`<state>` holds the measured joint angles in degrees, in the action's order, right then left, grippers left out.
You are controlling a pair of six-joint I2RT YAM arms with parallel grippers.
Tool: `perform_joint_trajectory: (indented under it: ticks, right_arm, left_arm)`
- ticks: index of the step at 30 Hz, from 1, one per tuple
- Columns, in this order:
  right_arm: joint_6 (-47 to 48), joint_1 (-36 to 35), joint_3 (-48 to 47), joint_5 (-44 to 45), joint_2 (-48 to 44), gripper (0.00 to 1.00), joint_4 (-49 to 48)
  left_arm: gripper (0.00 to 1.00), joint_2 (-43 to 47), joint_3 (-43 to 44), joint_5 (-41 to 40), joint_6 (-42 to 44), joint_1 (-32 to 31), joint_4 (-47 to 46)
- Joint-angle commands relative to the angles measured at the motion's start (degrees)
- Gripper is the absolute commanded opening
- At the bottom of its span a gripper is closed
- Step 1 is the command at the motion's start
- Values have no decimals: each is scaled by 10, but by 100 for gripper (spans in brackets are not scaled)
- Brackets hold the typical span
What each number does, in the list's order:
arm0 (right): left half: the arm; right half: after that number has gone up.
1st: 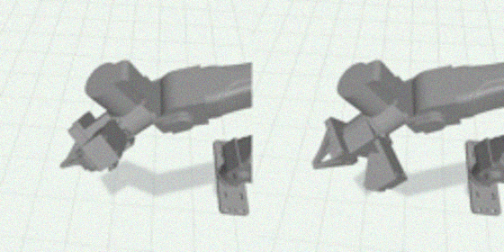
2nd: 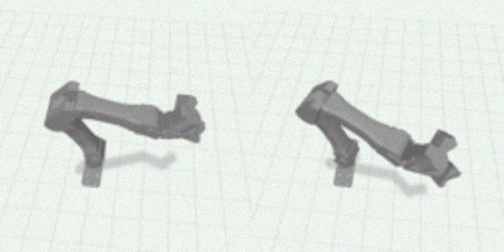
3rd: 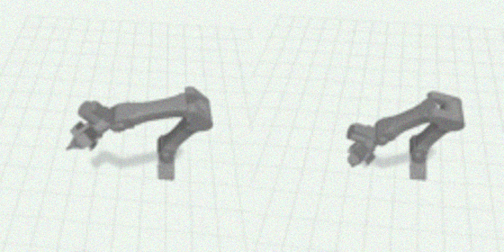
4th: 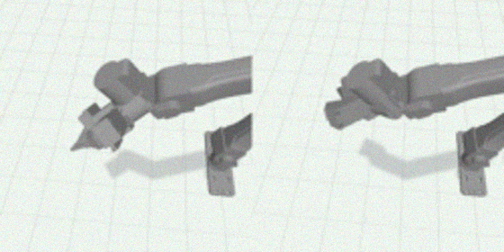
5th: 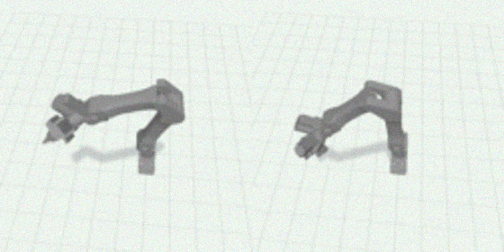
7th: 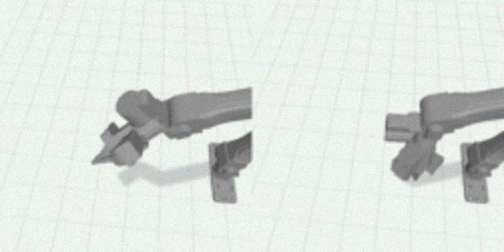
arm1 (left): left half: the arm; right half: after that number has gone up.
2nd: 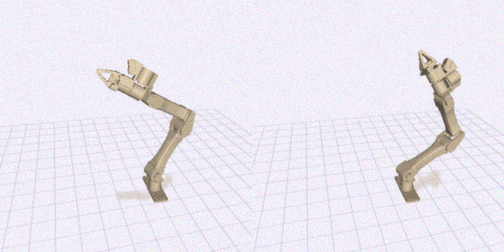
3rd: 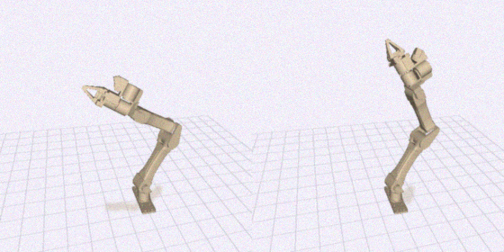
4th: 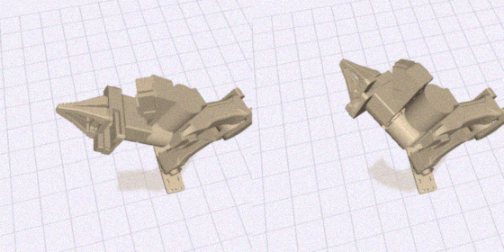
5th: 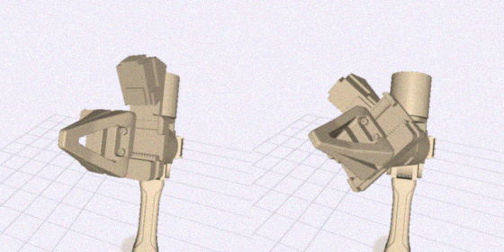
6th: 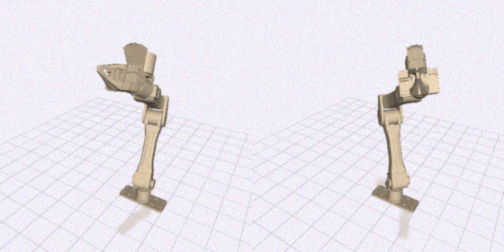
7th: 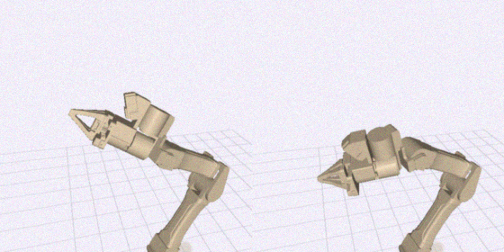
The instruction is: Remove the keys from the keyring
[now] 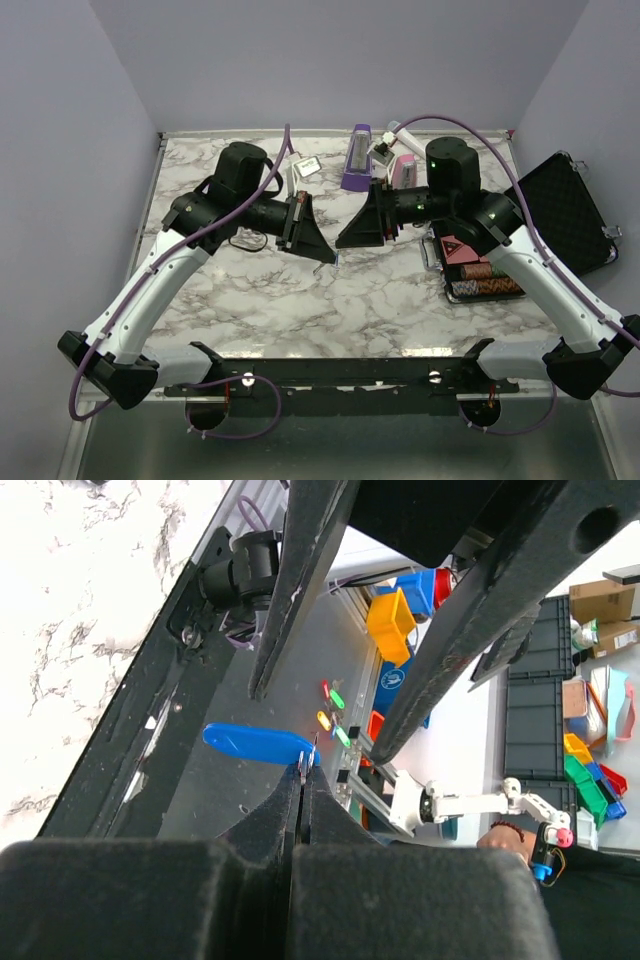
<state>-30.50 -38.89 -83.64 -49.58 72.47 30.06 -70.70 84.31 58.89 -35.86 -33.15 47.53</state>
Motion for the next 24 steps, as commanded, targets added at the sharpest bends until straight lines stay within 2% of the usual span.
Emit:
perform_joint_trajectory:
  ticks: [1, 8, 20, 24]
  right_arm:
    - [7, 1, 14, -25, -9, 51, 18]
    - [4, 1, 8, -37, 2, 42, 18]
    - [21, 1, -2, -34, 14, 40, 47]
    - [11, 1, 12, -38, 12, 34, 34]
  left_arm:
    - [0, -10, 1, 28, -2, -7, -16]
    - [0, -24, 14, 27, 9, -13, -5]
    - [0, -29, 29, 18, 21, -15, 9]
    - [0, -30, 30, 18, 22, -15, 11]
